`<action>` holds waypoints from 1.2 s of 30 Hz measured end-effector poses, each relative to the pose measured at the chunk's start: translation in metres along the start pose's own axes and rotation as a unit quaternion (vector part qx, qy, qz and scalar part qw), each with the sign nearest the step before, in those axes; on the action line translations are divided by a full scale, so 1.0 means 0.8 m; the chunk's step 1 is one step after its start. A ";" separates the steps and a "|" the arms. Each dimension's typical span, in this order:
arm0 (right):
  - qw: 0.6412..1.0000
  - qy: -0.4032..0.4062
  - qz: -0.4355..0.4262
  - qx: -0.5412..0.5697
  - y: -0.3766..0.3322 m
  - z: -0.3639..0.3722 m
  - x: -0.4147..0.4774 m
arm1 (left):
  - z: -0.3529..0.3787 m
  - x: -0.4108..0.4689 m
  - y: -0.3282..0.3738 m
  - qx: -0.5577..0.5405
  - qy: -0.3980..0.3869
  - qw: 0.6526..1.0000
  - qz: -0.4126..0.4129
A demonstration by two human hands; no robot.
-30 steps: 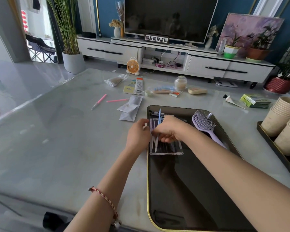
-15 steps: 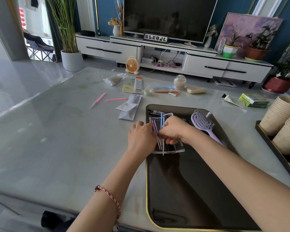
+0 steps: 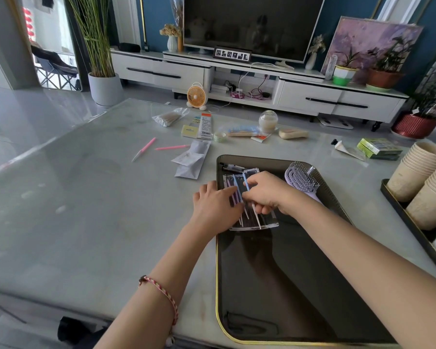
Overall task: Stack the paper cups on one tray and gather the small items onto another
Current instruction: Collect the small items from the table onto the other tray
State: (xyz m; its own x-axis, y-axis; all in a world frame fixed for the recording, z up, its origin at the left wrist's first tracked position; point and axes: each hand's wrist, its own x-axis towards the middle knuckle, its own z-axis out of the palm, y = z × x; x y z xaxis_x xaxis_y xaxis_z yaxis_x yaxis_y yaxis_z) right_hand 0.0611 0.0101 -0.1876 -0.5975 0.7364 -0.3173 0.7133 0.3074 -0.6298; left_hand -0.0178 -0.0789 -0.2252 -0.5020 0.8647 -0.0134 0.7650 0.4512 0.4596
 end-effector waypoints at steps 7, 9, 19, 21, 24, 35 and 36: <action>0.997 0.048 -0.023 0.058 0.005 0.001 0.008 | 0.002 -0.001 0.000 -0.010 -0.008 1.000 0.021; 0.997 0.050 -0.020 0.055 0.005 0.002 0.010 | 0.003 0.000 -0.001 0.006 -0.011 0.999 0.041; 0.995 0.084 -0.052 -0.030 0.005 0.011 0.017 | 0.007 0.000 -0.005 0.025 0.036 0.997 0.064; 0.991 0.103 -0.063 -0.063 0.004 0.010 0.014 | 0.009 0.001 -0.006 0.039 0.020 0.996 0.072; 0.983 0.122 -0.088 -0.108 0.003 0.007 0.011 | 0.009 0.003 -0.006 0.050 -0.010 0.996 0.079; 0.959 0.174 -0.112 -0.194 0.010 0.018 0.010 | 0.006 0.001 -0.006 0.053 -0.017 0.995 0.080; 0.959 0.175 -0.112 -0.191 0.010 0.017 0.008 | 0.007 0.001 -0.006 0.045 -0.009 0.996 0.079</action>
State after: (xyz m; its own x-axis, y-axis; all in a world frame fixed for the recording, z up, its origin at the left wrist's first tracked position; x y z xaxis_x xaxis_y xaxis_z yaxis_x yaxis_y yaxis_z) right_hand 0.0582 0.0095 -0.2044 -0.6398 0.7626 0.0960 0.7030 0.6311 -0.3280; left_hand -0.0201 -0.0793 -0.2323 -0.3665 0.9297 0.0365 0.8670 0.3271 0.3760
